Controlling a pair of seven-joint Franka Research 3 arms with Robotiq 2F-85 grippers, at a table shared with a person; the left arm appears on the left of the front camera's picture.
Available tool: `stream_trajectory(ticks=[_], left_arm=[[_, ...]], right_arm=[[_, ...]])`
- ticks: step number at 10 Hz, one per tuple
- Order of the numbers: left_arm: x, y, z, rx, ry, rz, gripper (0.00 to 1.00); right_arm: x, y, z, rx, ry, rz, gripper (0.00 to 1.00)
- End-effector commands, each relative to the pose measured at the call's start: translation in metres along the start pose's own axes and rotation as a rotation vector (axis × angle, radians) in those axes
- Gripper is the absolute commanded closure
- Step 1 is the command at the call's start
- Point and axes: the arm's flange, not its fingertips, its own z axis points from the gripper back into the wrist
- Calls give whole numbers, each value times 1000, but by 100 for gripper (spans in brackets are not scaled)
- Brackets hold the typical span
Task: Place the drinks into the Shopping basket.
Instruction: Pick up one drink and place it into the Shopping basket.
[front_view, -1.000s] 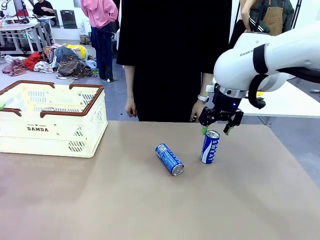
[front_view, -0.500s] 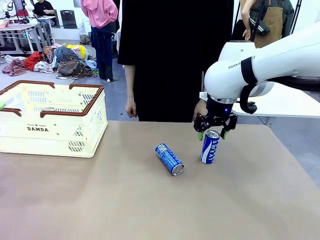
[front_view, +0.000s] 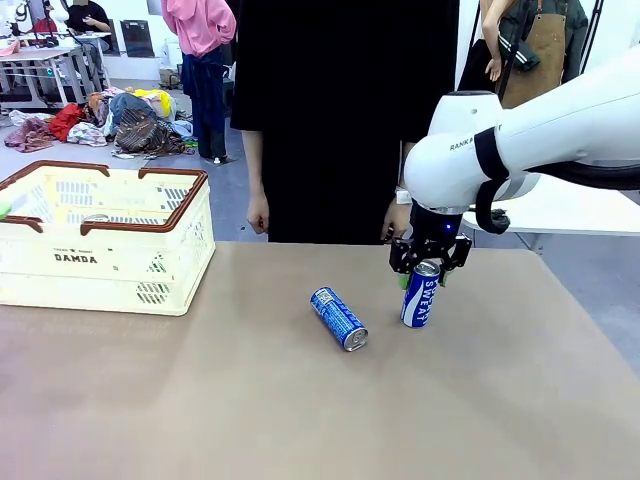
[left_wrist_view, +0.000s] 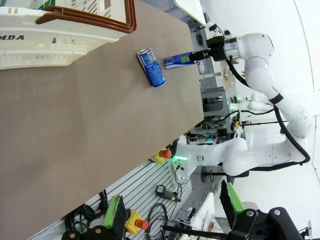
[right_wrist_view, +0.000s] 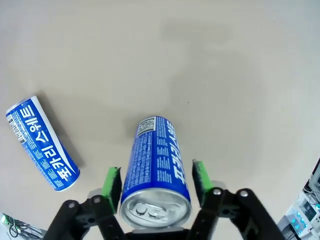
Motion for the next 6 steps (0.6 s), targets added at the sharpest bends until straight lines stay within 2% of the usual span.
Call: stream_trajectory(ticks=[1, 5, 6], left_arm=[[-2, -3, 1, -9, -3, 13, 0], [-2, -3, 1, -9, -3, 13, 0], [-2, -3, 1, -9, -3, 13, 0]], right_arm=[[4, 7, 1, -40, 2, -20, 100], [3, 10, 4, -48, 23, -11, 100], [2, 13, 17, -48, 24, -9, 100]])
